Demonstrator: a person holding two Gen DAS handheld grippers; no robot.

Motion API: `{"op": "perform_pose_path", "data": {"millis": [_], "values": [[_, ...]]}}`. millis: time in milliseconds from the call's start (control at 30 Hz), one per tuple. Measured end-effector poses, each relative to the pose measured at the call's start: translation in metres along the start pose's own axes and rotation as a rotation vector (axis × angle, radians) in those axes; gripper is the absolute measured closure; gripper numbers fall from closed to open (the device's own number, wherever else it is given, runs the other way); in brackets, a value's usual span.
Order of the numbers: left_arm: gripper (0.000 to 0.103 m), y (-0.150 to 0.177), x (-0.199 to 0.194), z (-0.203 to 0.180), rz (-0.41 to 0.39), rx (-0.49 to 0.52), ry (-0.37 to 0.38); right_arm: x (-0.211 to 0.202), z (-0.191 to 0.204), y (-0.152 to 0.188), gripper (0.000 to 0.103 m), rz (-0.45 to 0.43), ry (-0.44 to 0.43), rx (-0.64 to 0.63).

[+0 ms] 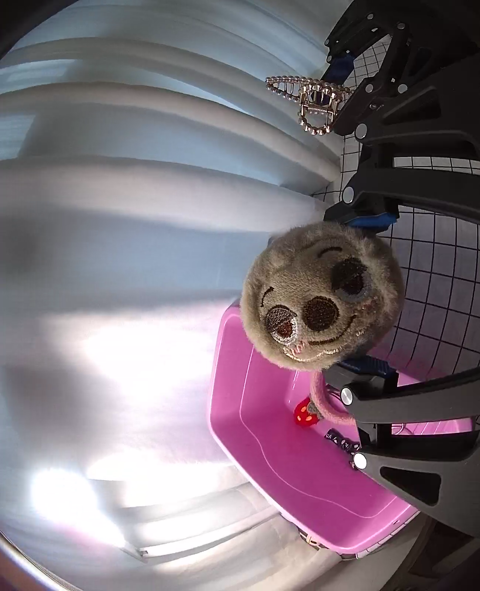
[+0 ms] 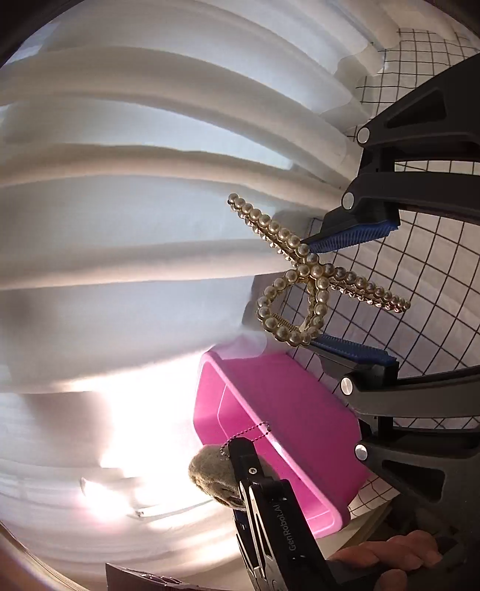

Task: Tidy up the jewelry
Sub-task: 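Carry the sloth and pearl clip into the pink tub and open both grippers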

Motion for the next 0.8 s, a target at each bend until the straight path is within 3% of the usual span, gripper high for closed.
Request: {"op": "perform_pose_path", "data": {"millis": [200, 400, 600, 800], "values": [[0.052, -0.013, -0.002, 0.078, 0.003, -0.084, -0.152, 0.029, 0.063, -0.046, 0.059, -0.024, -0.137, -0.087], [0.052, 0.001, 0.009, 0.143, 0.059, -0.154, -0.267, 0.069, 0.133, -0.066, 0.059, 0.013, -0.254, -0.161], [0.052, 0.026, 0.038, 0.180, 0.159, -0.209, -0.309, 0.113, 0.181, -0.060, 0.059, 0.091, -0.298, -0.219], [0.051, 0.035, 0.058, 0.199, 0.217, -0.232, -0.322, 0.145, 0.200, -0.048, 0.059, 0.148, -0.287, -0.246]]}}
Point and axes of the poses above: each gripper's, at about its wrist camera, not at the fingertips, and x roughly the way its jaws point, z to its left, y to its underside, the point moved 2 cm from there along x, roughly the way its jaws point, and after that the axes turned 5 degrees about x, right-handed, at the moved point
